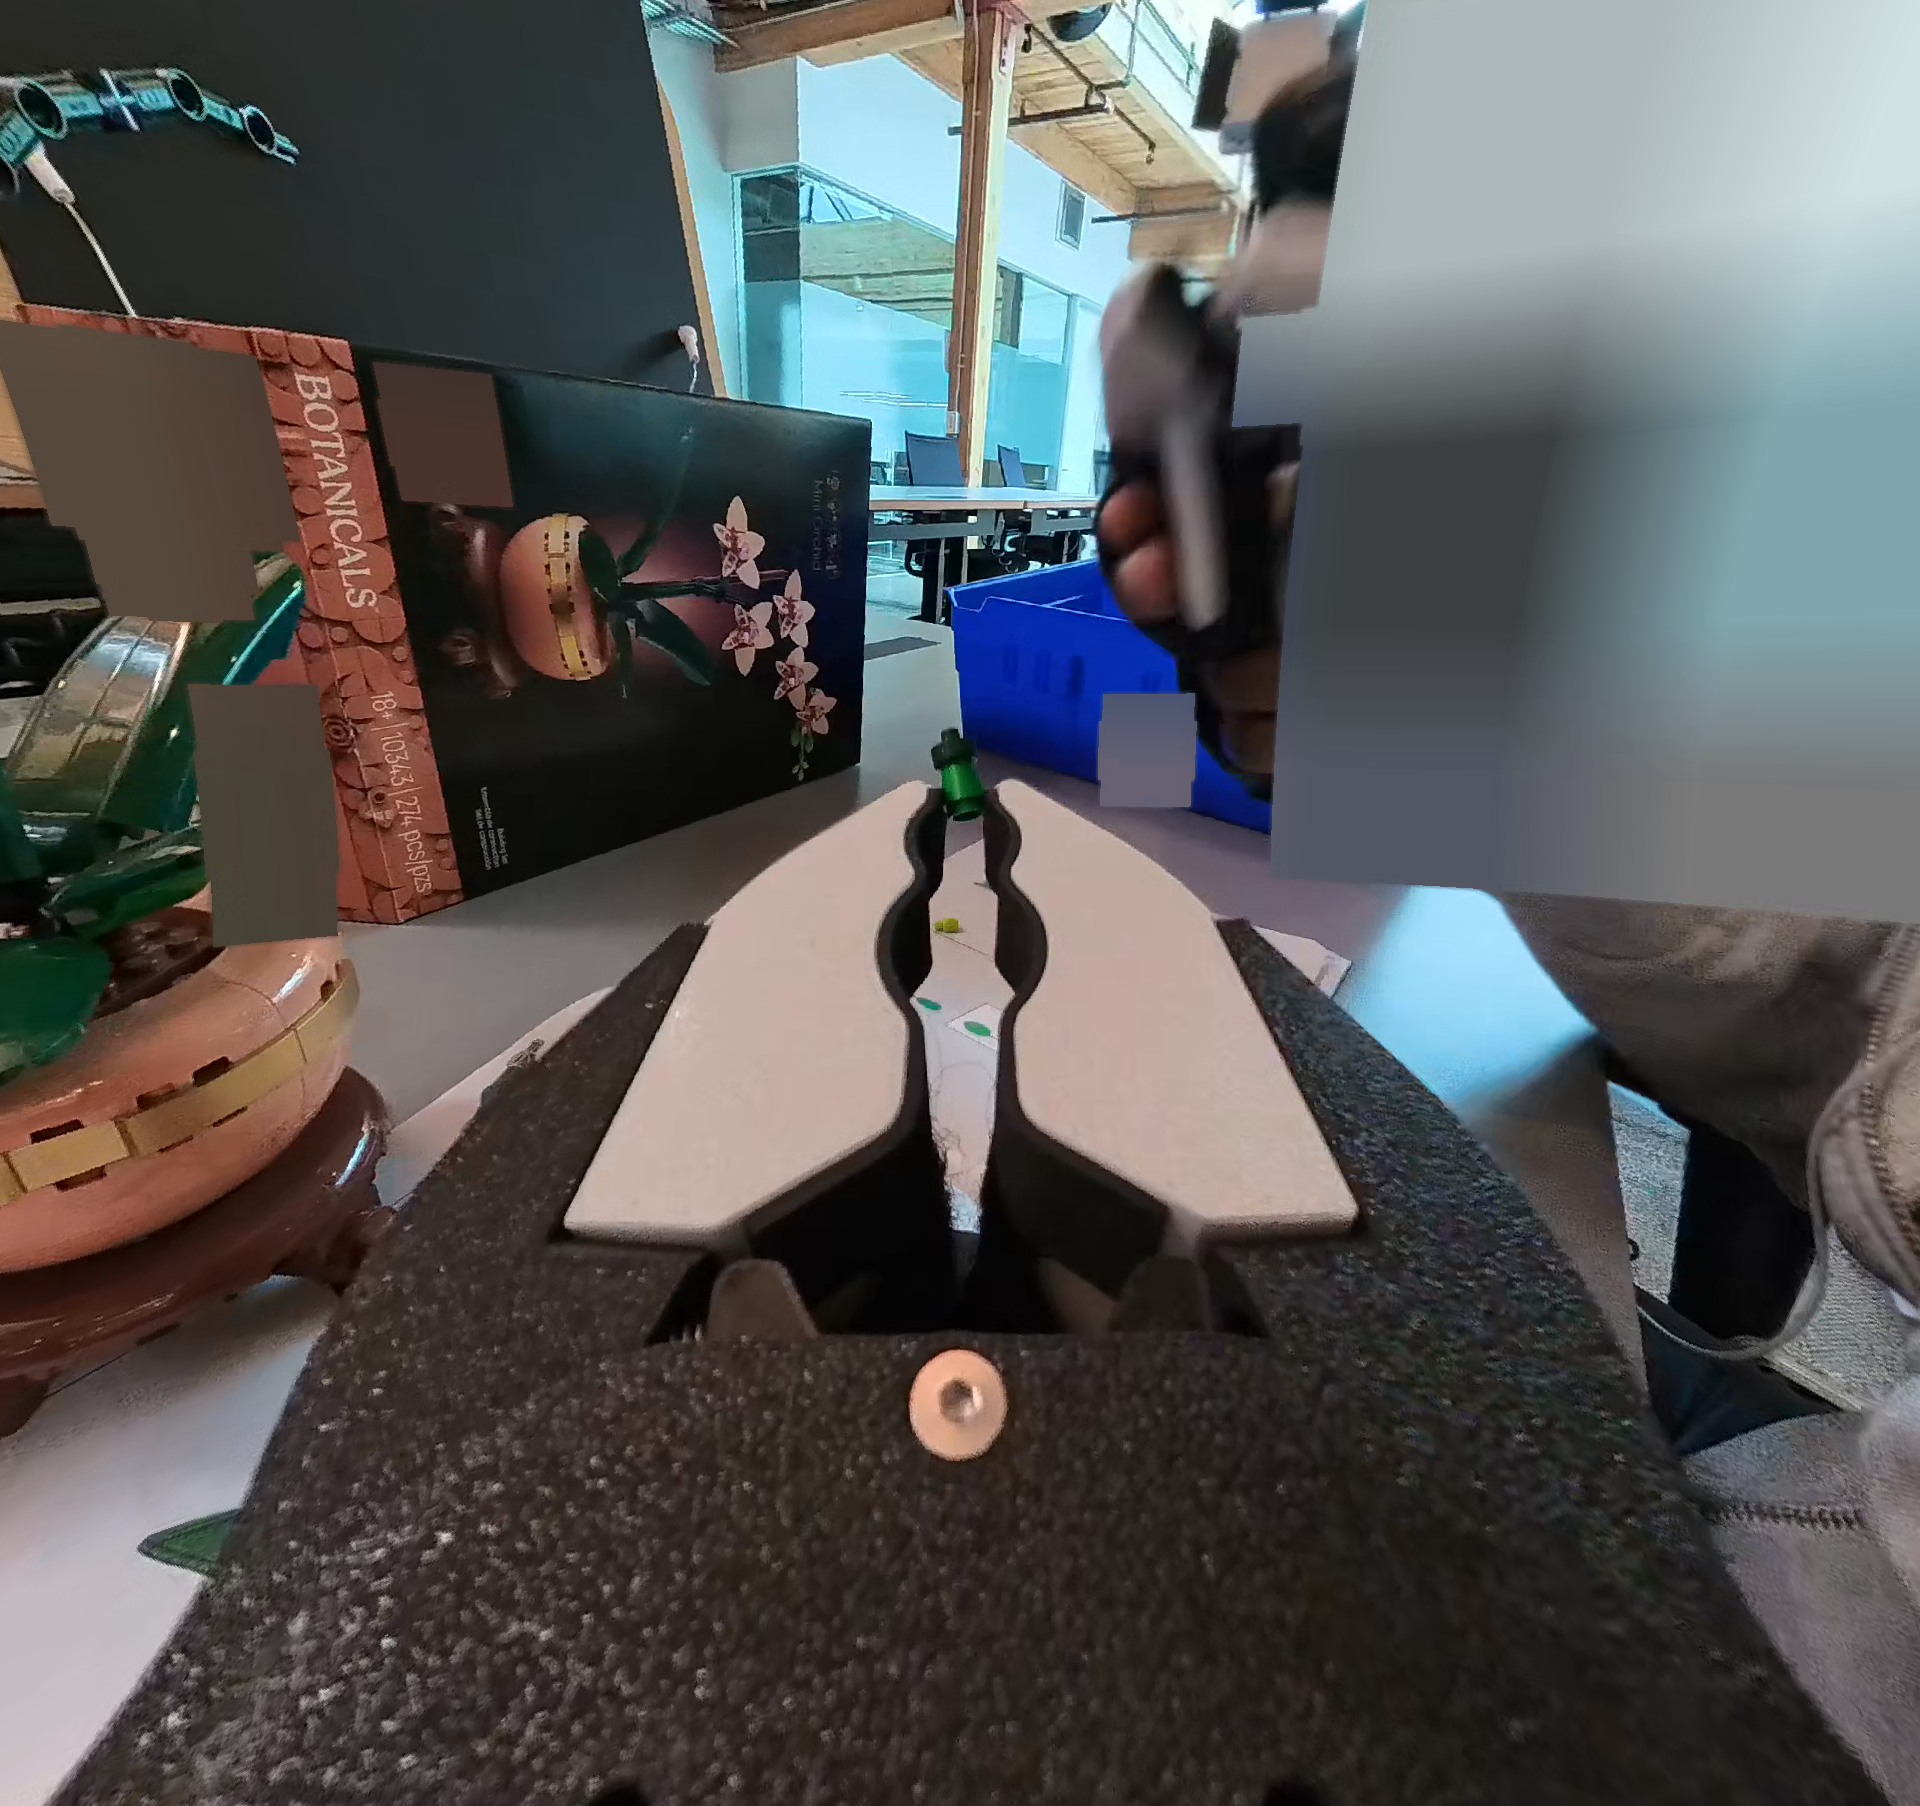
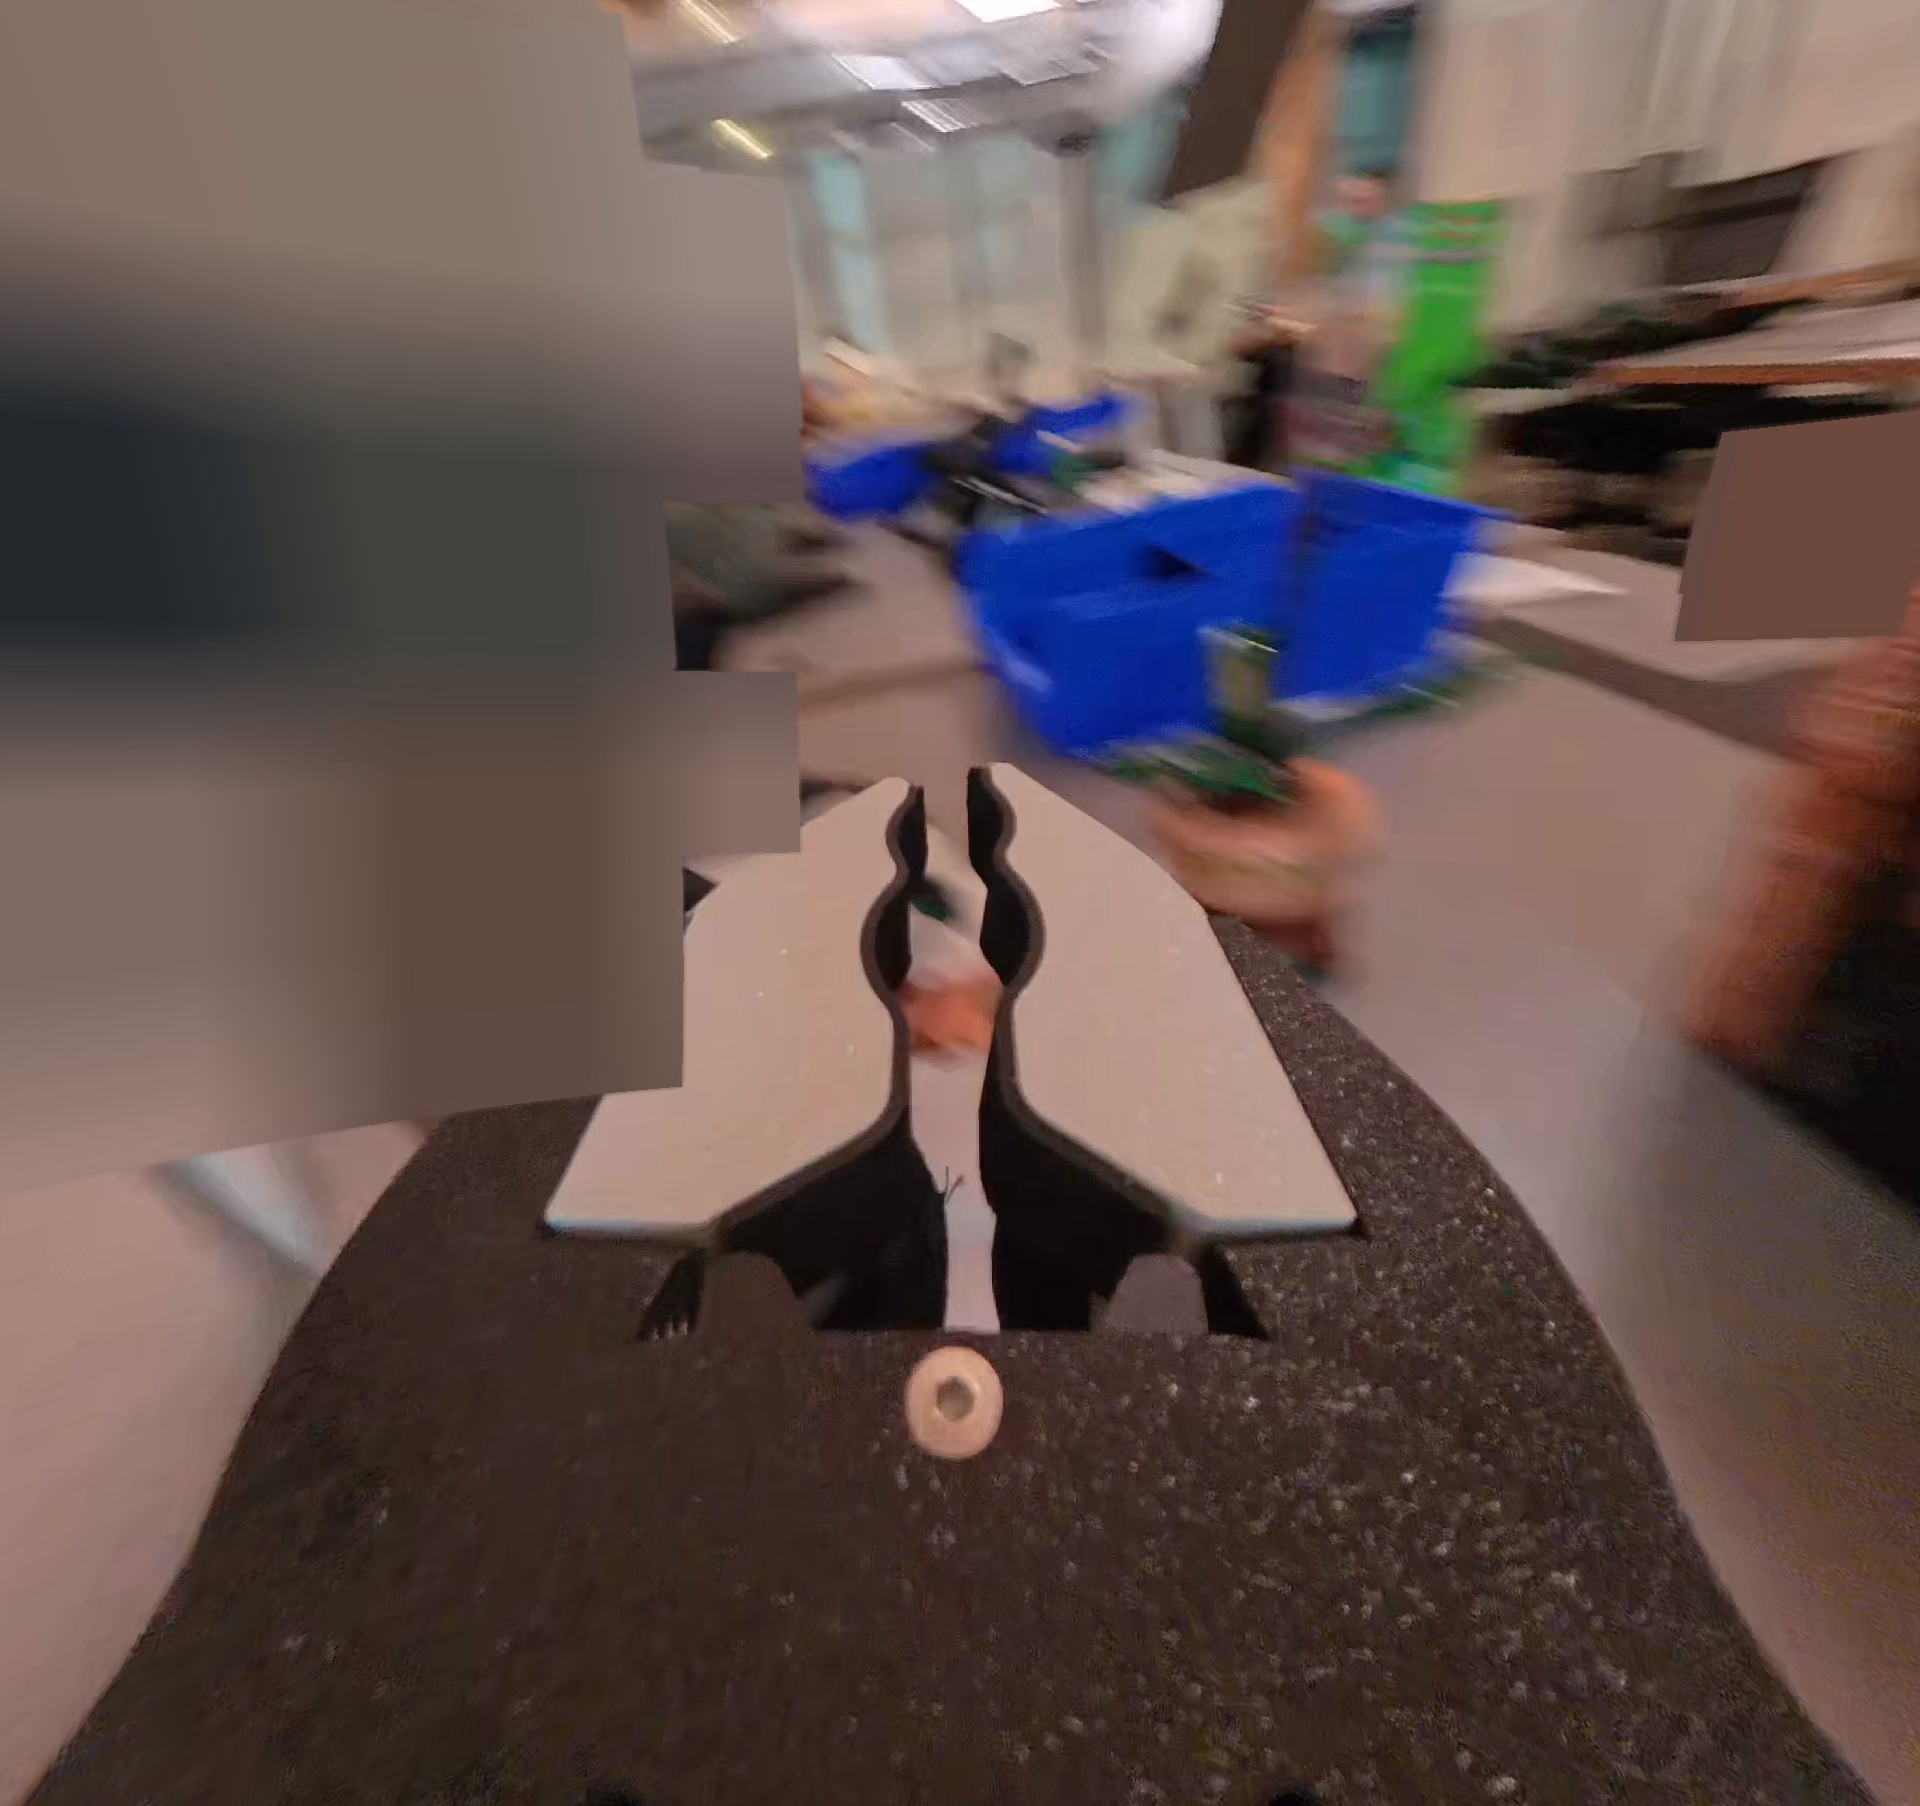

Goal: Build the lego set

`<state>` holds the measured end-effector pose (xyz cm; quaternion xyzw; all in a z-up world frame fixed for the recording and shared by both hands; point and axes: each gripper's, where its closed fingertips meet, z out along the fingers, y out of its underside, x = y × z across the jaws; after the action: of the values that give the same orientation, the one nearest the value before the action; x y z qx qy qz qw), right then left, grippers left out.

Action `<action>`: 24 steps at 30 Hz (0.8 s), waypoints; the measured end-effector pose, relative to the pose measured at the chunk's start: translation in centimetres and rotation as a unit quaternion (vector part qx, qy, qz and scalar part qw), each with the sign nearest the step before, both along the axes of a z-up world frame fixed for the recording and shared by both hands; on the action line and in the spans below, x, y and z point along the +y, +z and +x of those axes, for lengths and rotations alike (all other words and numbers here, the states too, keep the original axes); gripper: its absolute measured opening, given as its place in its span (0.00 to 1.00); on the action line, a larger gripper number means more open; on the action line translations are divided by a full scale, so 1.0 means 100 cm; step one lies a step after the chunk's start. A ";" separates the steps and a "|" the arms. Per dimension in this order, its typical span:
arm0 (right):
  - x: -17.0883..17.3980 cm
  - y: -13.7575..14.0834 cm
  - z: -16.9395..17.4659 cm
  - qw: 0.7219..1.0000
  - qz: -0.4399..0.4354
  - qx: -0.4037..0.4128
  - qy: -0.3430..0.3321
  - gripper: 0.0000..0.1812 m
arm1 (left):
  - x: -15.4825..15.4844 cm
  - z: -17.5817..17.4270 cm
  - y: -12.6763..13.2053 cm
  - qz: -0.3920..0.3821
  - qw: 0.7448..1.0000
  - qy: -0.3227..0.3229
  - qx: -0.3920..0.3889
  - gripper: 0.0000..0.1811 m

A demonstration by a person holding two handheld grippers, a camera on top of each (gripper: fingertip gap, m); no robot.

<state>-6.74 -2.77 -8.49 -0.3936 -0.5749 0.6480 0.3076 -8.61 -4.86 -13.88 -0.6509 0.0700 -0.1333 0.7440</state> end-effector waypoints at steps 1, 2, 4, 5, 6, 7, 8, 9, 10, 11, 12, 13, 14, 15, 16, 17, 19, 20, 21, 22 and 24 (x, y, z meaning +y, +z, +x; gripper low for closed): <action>0.029 -0.021 0.001 0.996 0.063 -0.016 -0.062 0.04 | 0.001 0.000 0.000 -0.002 1.000 -0.001 0.000 0.03; 0.048 -0.041 0.002 0.987 0.125 -0.038 -0.097 0.04 | 0.001 0.001 -0.001 -0.003 1.000 -0.002 0.001 0.03; 0.056 -0.077 0.009 0.970 0.205 -0.093 -0.088 0.06 | 0.003 0.002 -0.001 -0.004 1.000 -0.003 0.007 0.03; 0.055 -0.093 0.011 0.963 0.232 -0.114 -0.075 0.06 | 0.004 0.002 -0.002 -0.005 1.000 -0.003 0.010 0.03; 0.054 -0.107 0.012 0.956 0.256 -0.125 -0.067 0.06 | 0.006 0.002 -0.003 -0.009 1.000 -0.001 0.010 0.03; 0.054 -0.116 0.014 0.950 0.275 -0.135 -0.066 0.06 | 0.009 0.002 -0.004 -0.015 1.000 0.001 0.008 0.03; 0.054 -0.121 0.014 0.944 0.289 -0.144 -0.066 0.06 | 0.012 0.002 -0.004 -0.018 1.000 0.002 0.003 0.03; 0.056 -0.120 0.014 0.942 0.294 -0.142 -0.072 0.05 | 0.016 0.004 -0.003 -0.018 1.000 0.000 -0.003 0.03; 0.057 -0.118 0.012 0.945 0.287 -0.138 -0.077 0.05 | 0.020 0.006 0.000 -0.016 1.000 -0.001 -0.010 0.03; 0.056 -0.117 0.012 0.949 0.273 -0.140 -0.076 0.04 | 0.025 0.009 0.003 -0.015 1.000 -0.002 -0.012 0.03; 0.056 -0.117 0.012 0.953 0.256 -0.143 -0.076 0.04 | 0.031 0.011 0.006 -0.012 1.000 -0.002 -0.009 0.03; 0.059 -0.115 0.010 0.957 0.238 -0.142 -0.085 0.03 | 0.036 0.012 0.008 -0.009 1.000 0.001 -0.002 0.03; 0.062 -0.113 0.009 0.960 0.224 -0.140 -0.095 0.03 | 0.040 0.014 0.008 -0.011 1.000 0.001 0.006 0.03; 0.065 -0.112 0.009 0.961 0.215 -0.142 -0.102 0.03 | 0.043 0.016 0.006 -0.018 1.000 -0.002 0.013 0.03; 0.068 -0.111 0.009 0.960 0.213 -0.145 -0.109 0.03 | 0.044 0.018 0.003 -0.024 0.999 -0.003 0.021 0.03; 0.070 -0.111 0.009 0.958 0.218 -0.147 -0.114 0.02 | 0.044 0.018 0.000 -0.028 0.999 -0.001 0.029 0.03; 0.068 -0.110 0.009 0.955 0.235 -0.144 -0.105 0.01 | 0.042 0.018 -0.003 -0.034 0.999 0.001 0.040 0.03; 0.064 -0.110 0.009 0.954 0.243 -0.146 -0.094 0.01 | 0.041 0.019 -0.003 -0.032 0.999 0.000 0.041 0.03; 0.061 -0.111 0.009 0.953 0.251 -0.147 -0.082 0.01 | 0.040 0.020 -0.002 -0.029 0.999 -0.002 0.041 0.03; 0.057 -0.111 0.009 0.953 0.255 -0.148 -0.071 0.01 | 0.040 0.022 -0.002 -0.029 0.999 -0.004 0.044 0.03; 0.044 -0.112 0.012 0.956 0.250 -0.151 -0.026 0.01 | 0.040 0.025 -0.006 -0.036 0.998 -0.003 0.060 0.03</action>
<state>-5.50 1.67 -19.69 -0.4123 -0.7480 0.4083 0.3222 -6.14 -0.91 -14.46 -0.6843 0.1120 -0.0989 0.7138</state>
